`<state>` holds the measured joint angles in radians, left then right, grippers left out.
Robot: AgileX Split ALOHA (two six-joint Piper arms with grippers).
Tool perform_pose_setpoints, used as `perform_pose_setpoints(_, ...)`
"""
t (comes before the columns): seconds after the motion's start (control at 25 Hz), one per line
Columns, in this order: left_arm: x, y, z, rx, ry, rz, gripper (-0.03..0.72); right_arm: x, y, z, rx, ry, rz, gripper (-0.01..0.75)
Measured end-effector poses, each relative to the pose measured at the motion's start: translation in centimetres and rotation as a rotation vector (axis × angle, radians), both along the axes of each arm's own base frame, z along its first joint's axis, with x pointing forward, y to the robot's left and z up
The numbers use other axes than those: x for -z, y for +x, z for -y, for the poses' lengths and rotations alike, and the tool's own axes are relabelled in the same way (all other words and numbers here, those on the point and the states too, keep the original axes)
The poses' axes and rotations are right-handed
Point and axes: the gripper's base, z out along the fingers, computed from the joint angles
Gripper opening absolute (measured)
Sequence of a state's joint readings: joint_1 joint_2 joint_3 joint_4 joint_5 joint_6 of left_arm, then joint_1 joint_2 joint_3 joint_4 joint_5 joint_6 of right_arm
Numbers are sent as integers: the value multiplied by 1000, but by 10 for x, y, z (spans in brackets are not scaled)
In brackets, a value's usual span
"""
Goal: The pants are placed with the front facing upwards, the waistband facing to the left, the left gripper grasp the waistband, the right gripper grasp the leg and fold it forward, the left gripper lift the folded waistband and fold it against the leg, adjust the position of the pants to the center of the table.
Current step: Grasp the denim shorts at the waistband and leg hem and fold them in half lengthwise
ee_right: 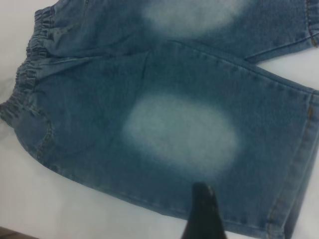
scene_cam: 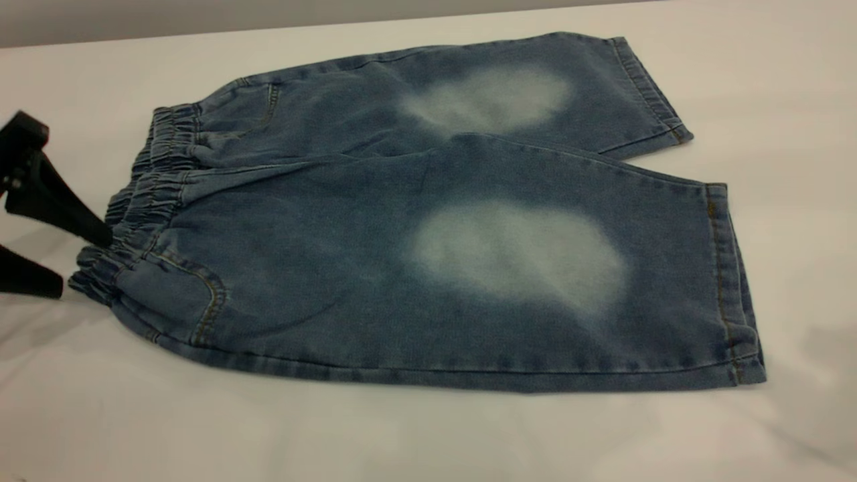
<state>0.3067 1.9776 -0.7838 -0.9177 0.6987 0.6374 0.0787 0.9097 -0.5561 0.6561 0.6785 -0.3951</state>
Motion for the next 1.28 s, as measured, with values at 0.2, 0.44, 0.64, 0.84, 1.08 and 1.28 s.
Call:
perform_pose_setpoints(0.2, 7, 5, -2, 3, 5, -19, 489, 0, 0, 0, -1, 0, -2, 442)
perform_pose_setpoints(0.44, 14, 15, -5, -1, -5, -27, 489, 0, 0, 0, -1, 0, -2, 442)
perform_pose_setpoints(0.64, 25, 14, -5, -4, -14, -60, 489, 0, 0, 0, -1, 0, -2, 442)
perform_pose_setpoints(0.84, 28, 15, -6, -18, 4, -57, 487, 0, 0, 0, -1, 0, -1, 442)
perform_pose_setpoints(1.08, 28, 19, -9, -55, 28, -23, 401, 0, -1, 0, 4, 10, -15, 442)
perform_pose_setpoints(1.28, 29, 21, -10, -72, 41, -3, 336, 0, -1, 0, 8, 13, -18, 442)
